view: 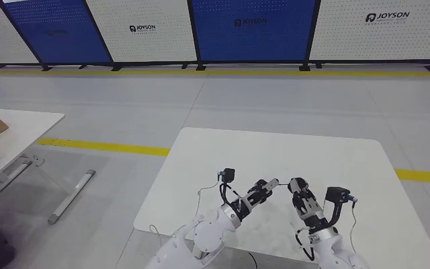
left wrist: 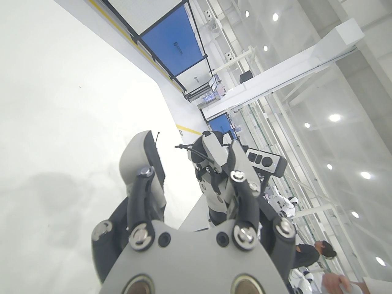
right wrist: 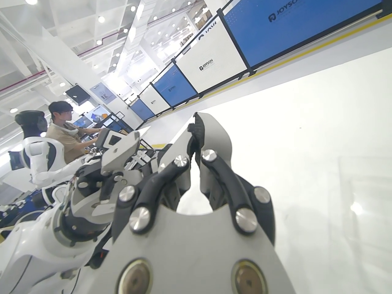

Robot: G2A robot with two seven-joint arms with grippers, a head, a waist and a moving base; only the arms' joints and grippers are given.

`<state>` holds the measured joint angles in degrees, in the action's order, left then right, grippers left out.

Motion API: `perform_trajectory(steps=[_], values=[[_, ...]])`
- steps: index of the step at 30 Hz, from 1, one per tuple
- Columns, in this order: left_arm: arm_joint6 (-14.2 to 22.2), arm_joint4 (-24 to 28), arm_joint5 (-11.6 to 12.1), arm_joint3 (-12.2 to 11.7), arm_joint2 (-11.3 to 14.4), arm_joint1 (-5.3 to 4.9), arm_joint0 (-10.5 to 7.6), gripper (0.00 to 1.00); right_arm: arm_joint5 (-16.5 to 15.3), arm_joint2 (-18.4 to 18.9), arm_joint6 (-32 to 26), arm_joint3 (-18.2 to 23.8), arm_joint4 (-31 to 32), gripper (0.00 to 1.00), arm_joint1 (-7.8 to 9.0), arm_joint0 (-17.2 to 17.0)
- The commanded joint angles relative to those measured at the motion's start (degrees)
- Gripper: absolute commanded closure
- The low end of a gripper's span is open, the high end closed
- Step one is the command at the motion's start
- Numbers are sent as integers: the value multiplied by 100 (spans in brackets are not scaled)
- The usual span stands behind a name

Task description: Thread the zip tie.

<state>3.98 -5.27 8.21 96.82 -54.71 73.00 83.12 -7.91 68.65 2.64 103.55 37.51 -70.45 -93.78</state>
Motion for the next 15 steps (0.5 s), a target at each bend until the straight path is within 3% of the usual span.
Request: perform_trajectory(steps=[1, 5, 10, 15], values=[[1, 3, 9, 11, -22, -5, 17, 60, 10, 10, 6, 1, -13, 100, -5, 3], [38, -56, 4, 17, -24, -12, 22, 74, 25, 20, 5, 4, -13, 100, -14, 5], [29, -41, 22, 17, -22, -9, 16, 100, 12, 22, 1, -2, 8, 100, -24, 9], [28, -47, 29, 15, -8, -5, -1, 100, 5, 27, 11, -4, 30, 100, -35, 1]])
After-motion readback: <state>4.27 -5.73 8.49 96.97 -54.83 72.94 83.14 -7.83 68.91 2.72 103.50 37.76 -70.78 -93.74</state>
